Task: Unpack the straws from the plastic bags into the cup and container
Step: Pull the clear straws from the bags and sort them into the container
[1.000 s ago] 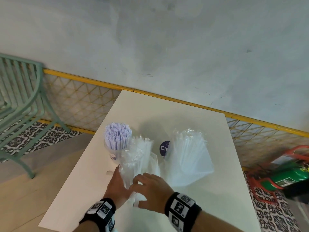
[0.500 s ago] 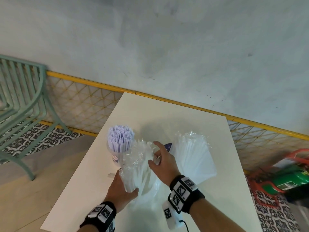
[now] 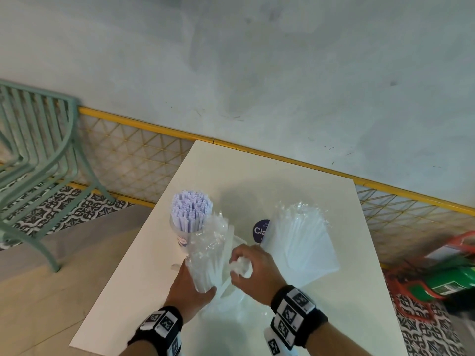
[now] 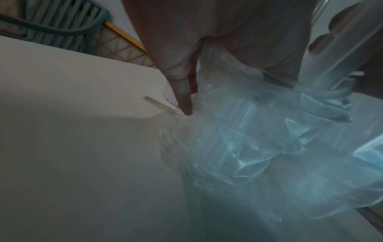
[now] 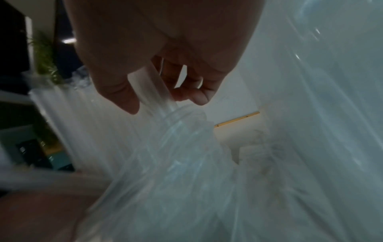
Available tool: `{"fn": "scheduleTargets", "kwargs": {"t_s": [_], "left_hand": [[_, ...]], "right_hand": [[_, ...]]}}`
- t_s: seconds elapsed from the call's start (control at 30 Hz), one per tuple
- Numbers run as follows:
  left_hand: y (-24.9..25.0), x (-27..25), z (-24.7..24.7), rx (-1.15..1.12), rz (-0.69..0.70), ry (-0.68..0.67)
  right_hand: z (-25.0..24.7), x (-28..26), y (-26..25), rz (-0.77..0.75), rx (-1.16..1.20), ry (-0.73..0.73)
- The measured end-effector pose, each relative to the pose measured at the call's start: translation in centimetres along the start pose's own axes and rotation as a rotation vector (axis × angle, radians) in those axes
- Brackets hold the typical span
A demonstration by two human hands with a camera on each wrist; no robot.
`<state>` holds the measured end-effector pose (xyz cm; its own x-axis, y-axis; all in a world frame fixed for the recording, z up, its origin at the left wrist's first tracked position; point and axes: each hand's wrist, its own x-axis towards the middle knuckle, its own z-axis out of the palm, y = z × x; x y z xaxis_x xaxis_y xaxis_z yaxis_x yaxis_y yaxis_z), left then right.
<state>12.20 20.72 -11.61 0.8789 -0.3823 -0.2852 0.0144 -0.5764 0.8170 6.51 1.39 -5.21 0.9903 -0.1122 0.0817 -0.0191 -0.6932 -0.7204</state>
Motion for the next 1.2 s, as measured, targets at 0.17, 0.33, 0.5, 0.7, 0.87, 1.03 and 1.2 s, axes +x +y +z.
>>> {"fn": "scheduleTargets", "kwargs": {"t_s": [0.17,0.33,0.5,0.7,0.87,1.03,1.2], "left_hand": [[-2.3,1.7,0.9,-0.047,-0.013,-0.040],[-1.7,2.2,1.3,-0.024,0.031,-0.027],[-2.0,2.0,1.0,-0.022,0.044,-0.023],[-0.6,1.0,0.3,-0.008,0.054,-0.019],[-0.7,1.1,0.6,-0.012,0.044,0.009],[-0.6,1.0,0.6,-0.027,0.029,0.012],[-0.9,1.1,0.6,-0.047,0.040,-0.013]], "right_hand": [[0.6,-1.8,0.3,-0.214,-0.177,-0.230],[2.3,-2.2,0.8,-0.301,-0.329,-0.261],[3.0,-1.8,1.0,-0.391,-0.308,-0.115],[1.9,-0.9,0.5,-0.158,-0.160,0.311],[1.5,0.6,0.1,0.051,0.000,0.453],[1.3,2.0,-0.7,0.227,0.116,0.426],[0.6,3.4,-1.7,0.448,0.308,0.386]]}}
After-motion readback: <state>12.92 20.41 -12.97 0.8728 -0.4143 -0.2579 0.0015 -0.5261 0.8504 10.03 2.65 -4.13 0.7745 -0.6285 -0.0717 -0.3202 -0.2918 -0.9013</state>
